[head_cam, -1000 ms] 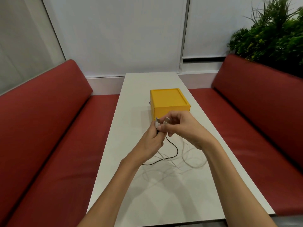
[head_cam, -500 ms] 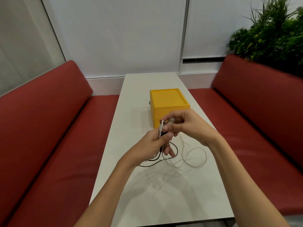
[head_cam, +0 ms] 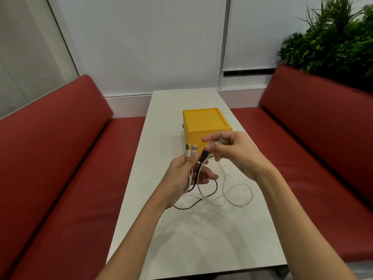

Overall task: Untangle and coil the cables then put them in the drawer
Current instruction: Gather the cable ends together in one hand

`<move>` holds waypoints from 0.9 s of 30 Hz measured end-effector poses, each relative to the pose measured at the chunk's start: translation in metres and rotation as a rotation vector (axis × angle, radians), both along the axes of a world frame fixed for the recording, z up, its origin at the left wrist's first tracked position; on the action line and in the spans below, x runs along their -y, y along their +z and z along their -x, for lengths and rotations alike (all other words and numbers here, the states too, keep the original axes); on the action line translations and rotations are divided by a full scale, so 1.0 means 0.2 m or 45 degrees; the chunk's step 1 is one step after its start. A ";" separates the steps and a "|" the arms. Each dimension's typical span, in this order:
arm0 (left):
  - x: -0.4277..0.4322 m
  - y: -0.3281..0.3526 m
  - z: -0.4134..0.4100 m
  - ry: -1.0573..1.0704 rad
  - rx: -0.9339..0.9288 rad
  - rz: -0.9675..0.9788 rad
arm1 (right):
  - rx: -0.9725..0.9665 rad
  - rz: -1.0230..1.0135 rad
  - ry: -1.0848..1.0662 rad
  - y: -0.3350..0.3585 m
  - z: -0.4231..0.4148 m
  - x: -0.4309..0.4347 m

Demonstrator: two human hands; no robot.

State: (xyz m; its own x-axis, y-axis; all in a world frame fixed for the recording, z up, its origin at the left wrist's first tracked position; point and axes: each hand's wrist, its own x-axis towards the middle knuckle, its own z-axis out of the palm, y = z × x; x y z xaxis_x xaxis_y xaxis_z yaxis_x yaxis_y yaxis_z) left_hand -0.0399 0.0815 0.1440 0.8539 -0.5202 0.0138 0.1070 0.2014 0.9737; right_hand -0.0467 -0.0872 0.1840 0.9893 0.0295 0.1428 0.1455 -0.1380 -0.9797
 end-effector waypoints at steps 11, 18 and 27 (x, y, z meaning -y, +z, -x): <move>0.02 0.00 -0.01 -0.094 0.010 -0.128 | -0.001 0.165 0.044 0.03 0.01 -0.03; 0.04 0.00 0.02 0.025 0.209 -0.362 | 0.004 0.143 -0.077 0.01 0.01 -0.07; 0.03 -0.02 0.02 0.076 0.159 -0.203 | -0.275 0.003 -0.085 -0.01 0.01 0.00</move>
State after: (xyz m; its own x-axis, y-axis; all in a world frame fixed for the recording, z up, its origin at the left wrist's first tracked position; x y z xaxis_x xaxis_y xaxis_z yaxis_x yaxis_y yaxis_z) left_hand -0.0441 0.0762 0.1393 0.8802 -0.4726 0.0431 -0.0241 0.0462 0.9986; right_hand -0.0479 -0.0869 0.1816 0.9967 -0.0371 -0.0722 -0.0768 -0.1426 -0.9868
